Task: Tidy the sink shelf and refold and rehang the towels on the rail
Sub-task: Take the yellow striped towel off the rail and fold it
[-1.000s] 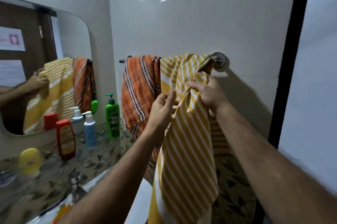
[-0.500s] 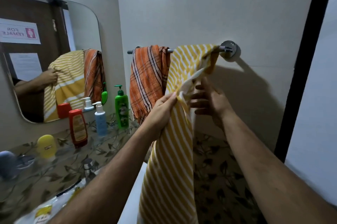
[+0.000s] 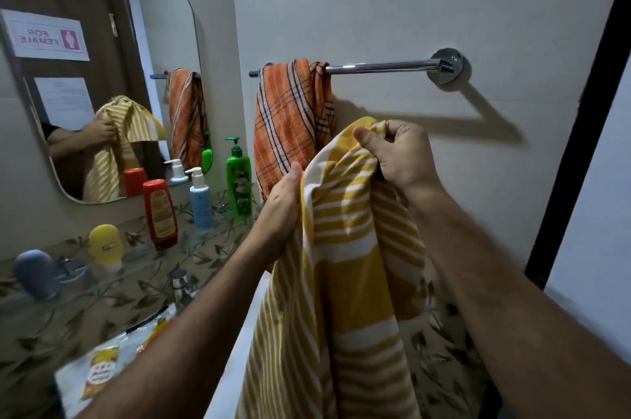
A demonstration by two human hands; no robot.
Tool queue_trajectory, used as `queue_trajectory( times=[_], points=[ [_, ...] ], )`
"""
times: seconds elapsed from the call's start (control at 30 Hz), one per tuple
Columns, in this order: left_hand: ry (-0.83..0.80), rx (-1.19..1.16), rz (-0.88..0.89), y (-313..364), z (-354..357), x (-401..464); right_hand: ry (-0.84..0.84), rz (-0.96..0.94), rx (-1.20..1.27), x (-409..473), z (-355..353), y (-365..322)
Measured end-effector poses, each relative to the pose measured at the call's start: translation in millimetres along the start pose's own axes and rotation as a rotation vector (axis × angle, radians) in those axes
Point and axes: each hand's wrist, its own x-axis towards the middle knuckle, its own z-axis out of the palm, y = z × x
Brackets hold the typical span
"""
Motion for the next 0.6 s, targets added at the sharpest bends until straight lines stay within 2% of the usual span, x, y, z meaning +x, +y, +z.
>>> queue_trajectory(
  times=[0.07, 0.17, 0.3, 0.37, 0.47, 0.53, 0.6],
  points=[
    [-0.04, 0.079, 0.046, -1, 2, -6, -0.009, -0.016, -0.068, -3, 6, -1],
    [0.069, 0.24, 0.193, -4, -1, -12, -0.06, 0.044, -0.113, -11, 14, -1],
    [0.162, 0.236, 0.218, -7, -13, -19, -0.106, 0.135, -0.117, -20, 17, 6],
    [0.216, 0.38, 0.268, -4, -17, -24, -0.145, 0.195, -0.119, -24, 16, 13],
    [0.362, 0.716, 0.355, -5, -21, -29, -0.197, 0.27, -0.199, -28, 13, 28],
    [0.456, 0.741, 0.311, -4, -26, -30, -0.164, 0.304, -0.246, -30, 9, 40],
    [0.458, 0.615, 0.219, -5, -30, -32, -0.112, 0.33, -0.284, -34, 8, 52]
  ],
)
